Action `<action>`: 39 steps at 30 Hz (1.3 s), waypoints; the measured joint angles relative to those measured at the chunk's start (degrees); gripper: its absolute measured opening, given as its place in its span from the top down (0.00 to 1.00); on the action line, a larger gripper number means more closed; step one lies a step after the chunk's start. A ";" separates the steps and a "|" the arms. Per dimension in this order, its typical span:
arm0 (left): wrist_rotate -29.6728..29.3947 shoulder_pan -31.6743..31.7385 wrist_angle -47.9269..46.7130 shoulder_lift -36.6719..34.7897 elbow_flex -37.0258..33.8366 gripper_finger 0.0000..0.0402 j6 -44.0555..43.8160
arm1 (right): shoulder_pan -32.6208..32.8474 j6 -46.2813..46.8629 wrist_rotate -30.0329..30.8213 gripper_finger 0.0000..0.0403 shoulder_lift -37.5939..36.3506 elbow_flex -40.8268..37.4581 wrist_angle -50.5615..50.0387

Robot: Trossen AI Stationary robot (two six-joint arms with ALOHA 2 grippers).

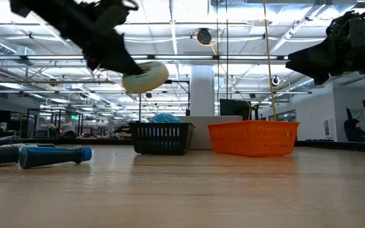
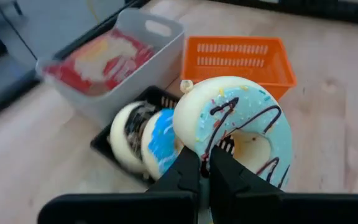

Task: Pick & Place Food Item
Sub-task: Put the light blue doughnut into the black bin

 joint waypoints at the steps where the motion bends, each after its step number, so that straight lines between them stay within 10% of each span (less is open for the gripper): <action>1: -0.83 -0.41 -0.72 1.53 1.76 0.99 1.59 | 0.00 -0.01 0.00 0.59 0.02 -0.02 0.00; 14: -10.65 -2.39 -12.66 18.05 18.36 0.98 11.93 | 0.00 -0.02 0.00 0.59 0.02 -0.01 0.00; 39: -15.07 -1.40 -12.37 27.53 18.81 0.98 6.28 | 0.00 -0.01 0.00 0.59 0.00 0.00 0.02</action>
